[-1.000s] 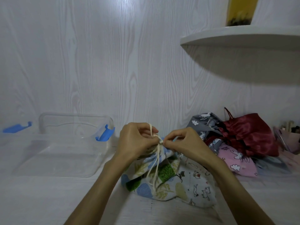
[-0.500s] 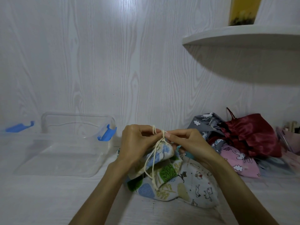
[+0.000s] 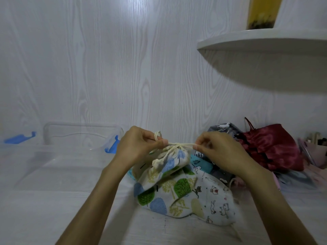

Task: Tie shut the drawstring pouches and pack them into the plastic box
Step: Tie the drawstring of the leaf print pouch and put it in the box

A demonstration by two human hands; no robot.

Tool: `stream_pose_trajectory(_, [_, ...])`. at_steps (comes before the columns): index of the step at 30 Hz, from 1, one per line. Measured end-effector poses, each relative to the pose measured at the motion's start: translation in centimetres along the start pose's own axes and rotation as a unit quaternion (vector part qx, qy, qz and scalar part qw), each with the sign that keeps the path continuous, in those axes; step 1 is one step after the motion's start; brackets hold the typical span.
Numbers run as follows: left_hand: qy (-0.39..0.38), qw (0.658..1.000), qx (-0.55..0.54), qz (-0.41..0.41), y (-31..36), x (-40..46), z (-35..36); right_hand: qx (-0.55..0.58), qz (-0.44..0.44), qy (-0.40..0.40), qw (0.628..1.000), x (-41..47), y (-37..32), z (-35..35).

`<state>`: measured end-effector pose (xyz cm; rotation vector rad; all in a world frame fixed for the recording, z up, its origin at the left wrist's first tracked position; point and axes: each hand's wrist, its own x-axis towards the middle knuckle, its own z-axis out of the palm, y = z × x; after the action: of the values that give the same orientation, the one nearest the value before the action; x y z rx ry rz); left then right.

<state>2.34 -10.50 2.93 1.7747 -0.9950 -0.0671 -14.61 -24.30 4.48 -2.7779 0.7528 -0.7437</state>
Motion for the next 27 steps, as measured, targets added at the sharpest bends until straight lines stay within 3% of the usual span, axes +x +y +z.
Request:
stream_pose_trajectory(4, [-0.071, 0.992, 0.079, -0.063, -1.5, 0.1, 0.5, -0.075, 0.062, -0.193, 0.976, -0.5, -1.1, 1.2])
stream_pose_trajectory(6, [-0.118, 0.982, 0.122, -0.086, -1.8, 0.2, 0.5, -0.078, 0.067, -0.227, 0.968, -0.3, -1.1, 1.7])
stream_pose_trajectory(14, [-0.079, 0.975, 0.195, -0.065, 0.4, 0.5, -1.6, 0.148, 0.004, -0.178, 0.973, 0.4, -0.5, 0.4])
stream_pose_trajectory(16, [-0.135, 0.971, 0.194, -0.039, 1.1, 0.3, -2.2, 0.219, -0.018, -0.164, 0.962, 0.4, -1.0, 0.2])
stream_pose_trajectory(19, [-0.271, 0.931, 0.242, -0.028, 1.0, 0.0, -1.7, 0.313, -0.063, -0.145, 0.936, 0.1, -2.1, -0.4])
stream_pose_trajectory(22, [-0.361, 0.919, 0.158, 0.004, -0.7, 0.2, -0.9, 0.335, -0.123, -0.169, 0.919, -0.7, -3.8, -0.3])
stream_pose_trajectory(25, [-0.335, 0.930, 0.143, 0.045, -1.1, 0.2, -1.1, 0.344, -0.147, -0.191, 0.907, -0.9, -4.3, -0.1])
stream_pose_trajectory(27, [-0.266, 0.960, 0.059, 0.064, -0.7, 0.2, -1.5, 0.369, -0.107, -0.128, 0.914, -0.1, -3.0, -0.5])
